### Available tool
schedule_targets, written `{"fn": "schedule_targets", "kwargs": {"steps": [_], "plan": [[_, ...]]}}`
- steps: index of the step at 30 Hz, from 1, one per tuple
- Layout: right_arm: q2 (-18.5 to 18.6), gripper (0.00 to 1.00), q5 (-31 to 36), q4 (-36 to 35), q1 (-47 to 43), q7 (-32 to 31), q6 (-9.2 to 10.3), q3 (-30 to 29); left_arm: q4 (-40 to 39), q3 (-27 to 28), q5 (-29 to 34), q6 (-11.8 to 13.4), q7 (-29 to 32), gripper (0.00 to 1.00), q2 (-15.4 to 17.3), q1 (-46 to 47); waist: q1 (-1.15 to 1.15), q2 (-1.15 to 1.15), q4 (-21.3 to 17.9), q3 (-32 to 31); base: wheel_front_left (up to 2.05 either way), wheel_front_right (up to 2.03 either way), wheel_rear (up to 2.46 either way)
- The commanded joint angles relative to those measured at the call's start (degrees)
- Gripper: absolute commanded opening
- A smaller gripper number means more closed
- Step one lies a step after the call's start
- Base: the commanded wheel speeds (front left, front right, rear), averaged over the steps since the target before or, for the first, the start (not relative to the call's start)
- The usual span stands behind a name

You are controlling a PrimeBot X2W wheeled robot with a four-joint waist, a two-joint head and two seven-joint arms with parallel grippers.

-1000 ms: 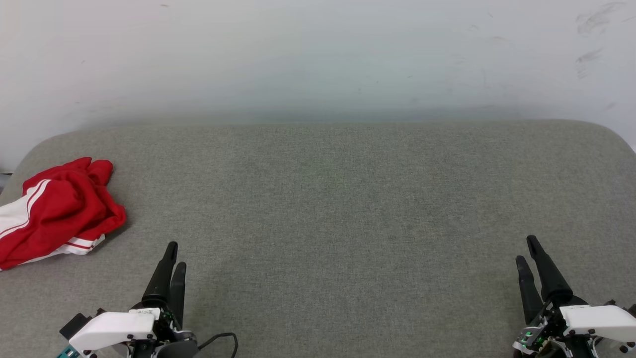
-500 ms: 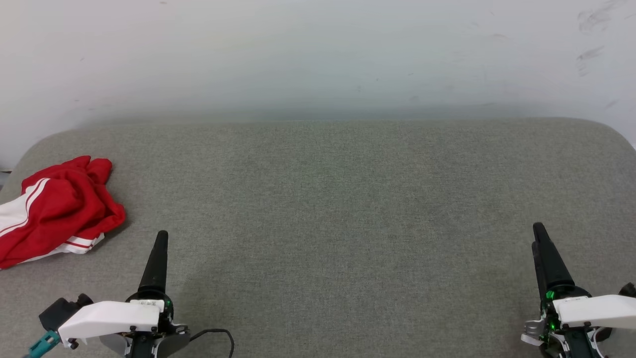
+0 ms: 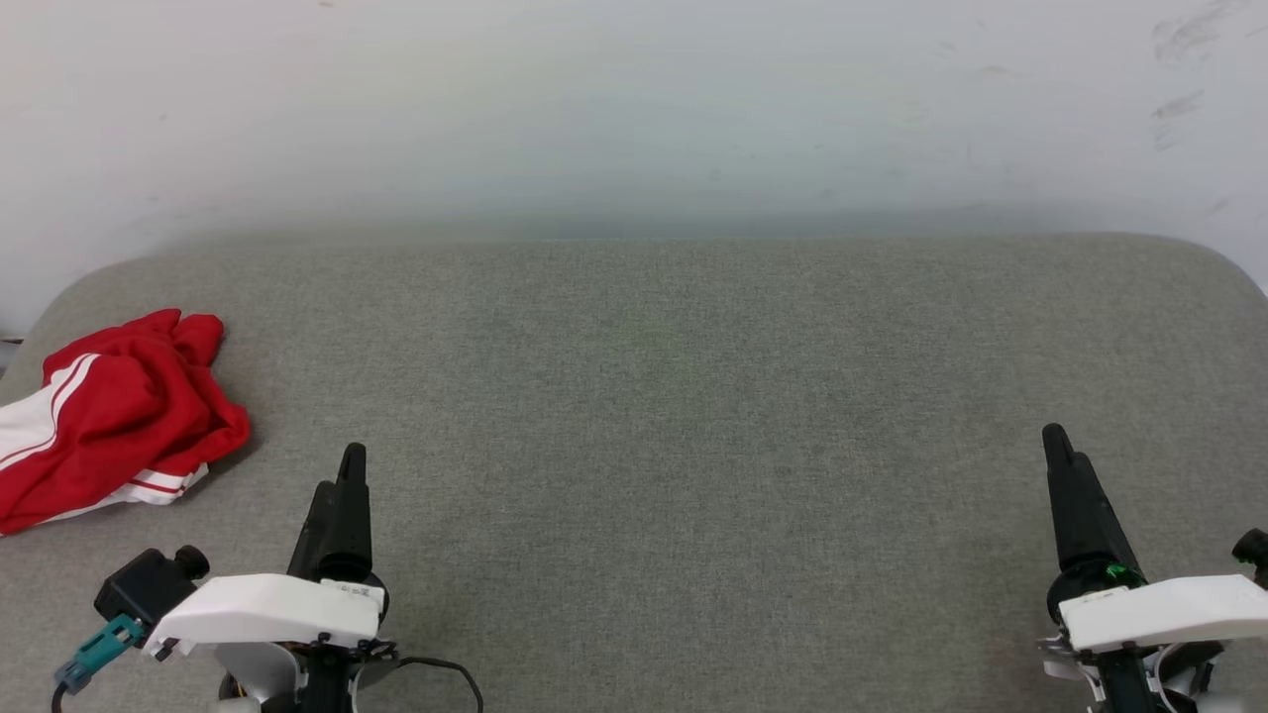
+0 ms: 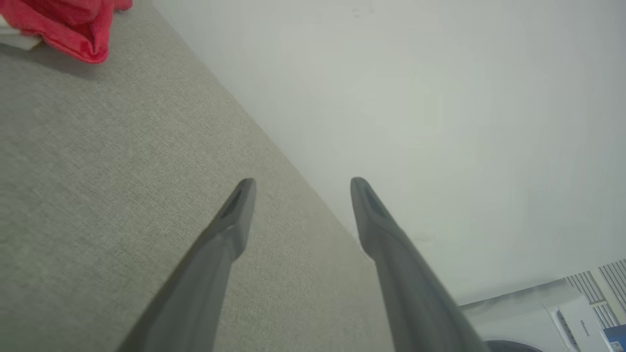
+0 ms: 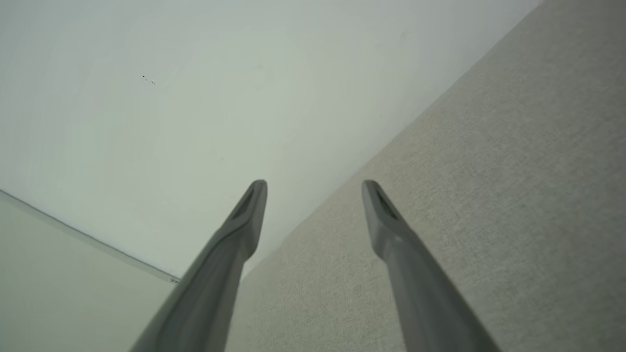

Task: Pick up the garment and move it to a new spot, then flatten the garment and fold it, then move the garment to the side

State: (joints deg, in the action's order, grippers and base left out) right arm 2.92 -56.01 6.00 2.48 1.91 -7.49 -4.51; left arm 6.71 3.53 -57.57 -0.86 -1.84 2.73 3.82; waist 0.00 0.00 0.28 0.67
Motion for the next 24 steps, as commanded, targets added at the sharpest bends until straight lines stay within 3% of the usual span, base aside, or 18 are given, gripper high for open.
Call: {"fn": "schedule_targets", "kwargs": {"steps": [1,5,24], "plan": [[0.02,1.00,1.94,-1.31,0.49,0.48,-0.01,0.27,-1.23,-0.37,1.85,0.26,-0.60,1.00,0.13,0.34,0.00,0.00,0.03,-0.01,0.00,0.00,0.00],[0.01,1.00,8.85,-1.71,-0.24,1.72,-0.01,1.24,-1.78,-1.37,8.20,1.44,-1.80,1.00,0.14,-0.18,0.00,0.00,0.15,-0.10,0.00,0.00,0.00],[-0.01,1.00,25.14,-2.34,-2.11,5.16,-0.01,2.58,-2.46,-4.53,23.88,4.91,-5.23,1.00,1.60,-1.77,0.00,0.00,0.36,-0.65,0.00,0.00,0.00]]}}
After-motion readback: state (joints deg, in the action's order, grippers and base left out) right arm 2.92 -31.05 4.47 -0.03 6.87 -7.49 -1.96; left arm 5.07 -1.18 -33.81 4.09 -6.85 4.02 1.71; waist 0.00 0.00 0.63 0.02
